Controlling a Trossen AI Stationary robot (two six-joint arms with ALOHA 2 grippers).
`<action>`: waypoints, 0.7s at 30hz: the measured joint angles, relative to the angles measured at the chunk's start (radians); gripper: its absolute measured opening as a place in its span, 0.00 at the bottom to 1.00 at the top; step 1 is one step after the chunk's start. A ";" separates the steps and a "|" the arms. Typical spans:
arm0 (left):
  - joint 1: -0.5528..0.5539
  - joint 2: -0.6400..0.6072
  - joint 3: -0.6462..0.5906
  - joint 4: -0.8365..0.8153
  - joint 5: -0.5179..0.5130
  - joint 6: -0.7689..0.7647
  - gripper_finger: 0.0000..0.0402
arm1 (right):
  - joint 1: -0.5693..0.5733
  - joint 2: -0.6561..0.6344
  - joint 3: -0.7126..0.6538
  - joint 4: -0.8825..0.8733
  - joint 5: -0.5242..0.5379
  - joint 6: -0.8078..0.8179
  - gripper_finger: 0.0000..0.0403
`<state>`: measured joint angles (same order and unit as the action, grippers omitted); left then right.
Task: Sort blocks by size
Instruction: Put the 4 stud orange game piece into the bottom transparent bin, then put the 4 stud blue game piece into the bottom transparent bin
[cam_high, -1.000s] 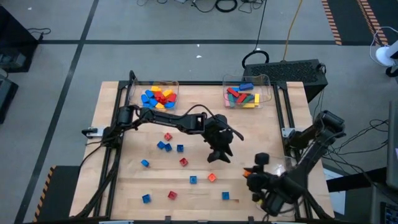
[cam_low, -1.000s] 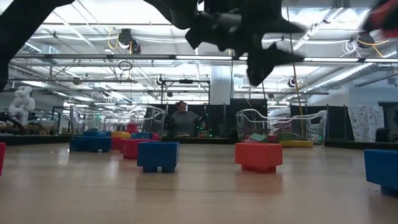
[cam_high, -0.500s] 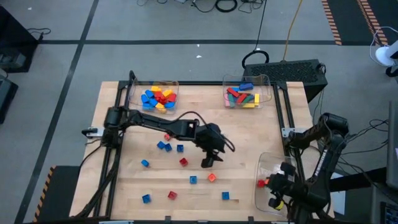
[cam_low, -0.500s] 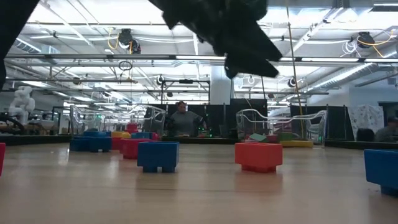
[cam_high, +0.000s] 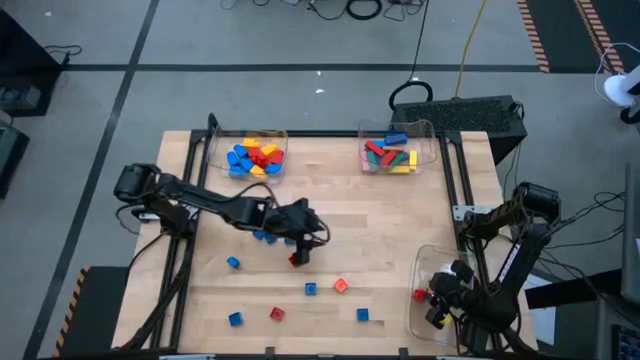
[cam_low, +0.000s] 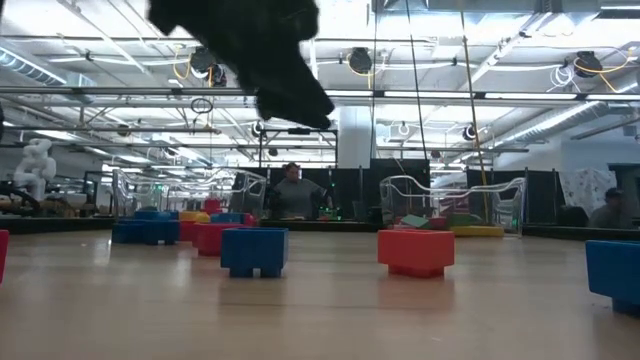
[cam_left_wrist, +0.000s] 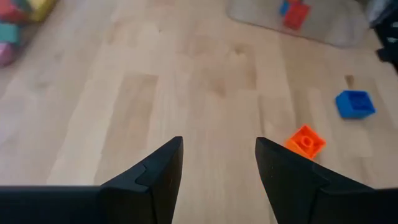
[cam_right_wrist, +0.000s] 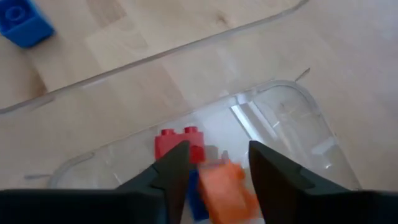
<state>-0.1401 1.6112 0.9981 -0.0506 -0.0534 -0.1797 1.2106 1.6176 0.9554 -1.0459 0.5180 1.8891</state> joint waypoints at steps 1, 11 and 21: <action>-0.008 -0.016 -0.014 0.004 -0.027 -0.012 0.51 | 0.000 0.000 -0.004 -0.003 0.000 0.009 0.39; -0.048 -0.100 -0.113 -0.189 -0.143 -0.133 0.51 | -0.006 -0.005 0.025 -0.125 0.104 0.059 0.45; -0.056 -0.098 -0.203 -0.371 -0.236 -0.232 0.51 | -0.033 -0.006 0.147 -0.245 0.349 -0.035 0.43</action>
<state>-0.1964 1.5130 0.7946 -0.4214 -0.2893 -0.4121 1.1777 1.6119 1.1020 -1.2907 0.8668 1.8539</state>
